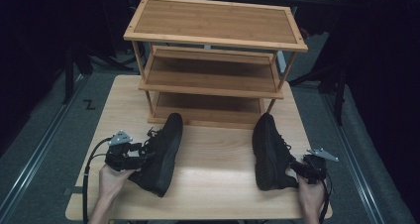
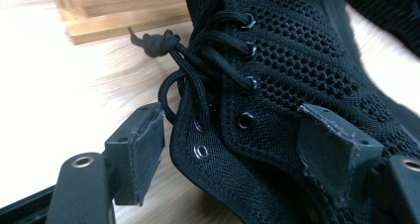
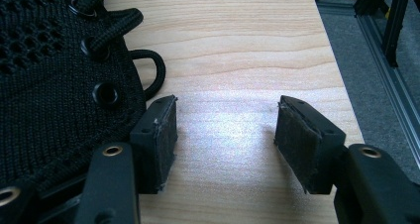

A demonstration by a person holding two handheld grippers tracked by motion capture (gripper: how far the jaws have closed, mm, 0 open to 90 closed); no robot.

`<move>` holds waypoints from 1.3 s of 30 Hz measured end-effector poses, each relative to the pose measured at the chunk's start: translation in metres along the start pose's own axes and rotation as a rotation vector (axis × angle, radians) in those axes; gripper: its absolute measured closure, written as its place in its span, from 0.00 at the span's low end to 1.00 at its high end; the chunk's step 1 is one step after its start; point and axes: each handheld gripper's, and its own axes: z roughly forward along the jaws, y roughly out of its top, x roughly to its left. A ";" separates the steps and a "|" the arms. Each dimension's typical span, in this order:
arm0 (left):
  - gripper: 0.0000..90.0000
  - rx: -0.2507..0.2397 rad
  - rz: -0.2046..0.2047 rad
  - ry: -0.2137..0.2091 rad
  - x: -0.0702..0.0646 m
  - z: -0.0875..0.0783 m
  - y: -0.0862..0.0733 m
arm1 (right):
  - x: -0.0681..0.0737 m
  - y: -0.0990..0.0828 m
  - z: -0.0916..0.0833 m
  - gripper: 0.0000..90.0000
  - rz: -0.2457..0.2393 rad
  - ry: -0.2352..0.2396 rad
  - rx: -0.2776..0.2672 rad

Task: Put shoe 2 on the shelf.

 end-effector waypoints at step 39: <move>0.44 0.076 0.075 0.030 -0.075 0.058 0.026 | 0.000 0.000 0.000 0.45 0.004 0.004 0.001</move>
